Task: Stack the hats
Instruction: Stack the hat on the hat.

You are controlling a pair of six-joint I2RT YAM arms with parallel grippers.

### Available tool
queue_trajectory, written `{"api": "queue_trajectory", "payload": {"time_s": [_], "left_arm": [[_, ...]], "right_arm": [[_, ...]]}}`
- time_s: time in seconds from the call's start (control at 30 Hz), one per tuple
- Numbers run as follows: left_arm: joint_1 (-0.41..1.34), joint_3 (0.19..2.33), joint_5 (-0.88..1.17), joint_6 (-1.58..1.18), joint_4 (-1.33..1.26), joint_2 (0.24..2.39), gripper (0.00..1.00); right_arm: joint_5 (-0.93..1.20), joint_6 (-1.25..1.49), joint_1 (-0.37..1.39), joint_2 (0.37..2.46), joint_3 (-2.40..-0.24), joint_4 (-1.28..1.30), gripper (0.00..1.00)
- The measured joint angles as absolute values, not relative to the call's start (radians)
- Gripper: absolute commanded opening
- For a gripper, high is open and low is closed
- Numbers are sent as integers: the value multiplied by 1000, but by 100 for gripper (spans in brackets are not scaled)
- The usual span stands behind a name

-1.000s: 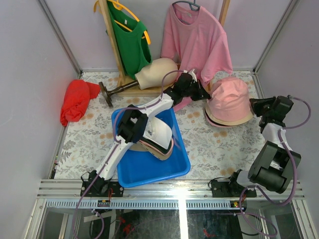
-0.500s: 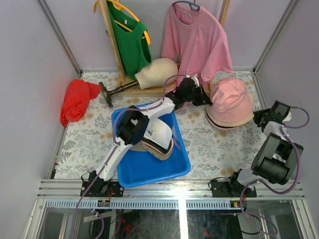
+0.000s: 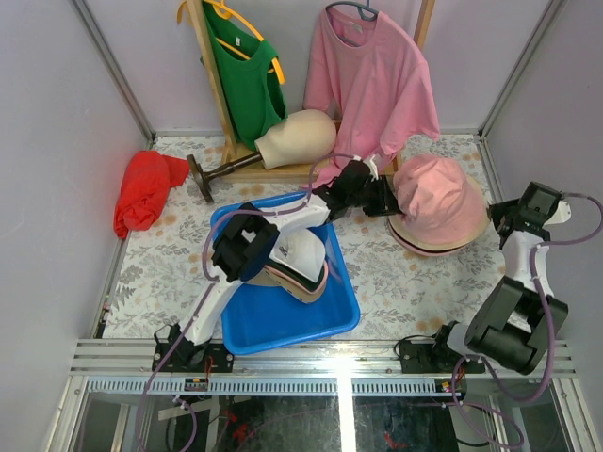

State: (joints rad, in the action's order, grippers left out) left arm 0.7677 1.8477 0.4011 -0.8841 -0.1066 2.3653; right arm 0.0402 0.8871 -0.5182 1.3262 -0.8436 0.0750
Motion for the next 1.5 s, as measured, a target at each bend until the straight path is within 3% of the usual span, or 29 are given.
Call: {"api": "queue_trajectory", "payload": {"time_s": [0.17,0.3,0.83,1.23,1.5], "left_arm": [[786,1735,395,-899,-107,2299,48],[786,1695,380,-905,-96,2267,54],[729,1555,264,-916,-53,2054,60],[699,1862,258,-950,-70,2193,61],[718,2083,263,-999,-65,2394,61]], "right_arm": [[14,886,-518,1248,-870,131,44],[12,885,-518,1223,-907,176,47],[46,867,-431,1179,-1079,236,49],[35,886,-211,1175,-1085,208,48],[35,913,-188,1205,-1036,141,48]]}}
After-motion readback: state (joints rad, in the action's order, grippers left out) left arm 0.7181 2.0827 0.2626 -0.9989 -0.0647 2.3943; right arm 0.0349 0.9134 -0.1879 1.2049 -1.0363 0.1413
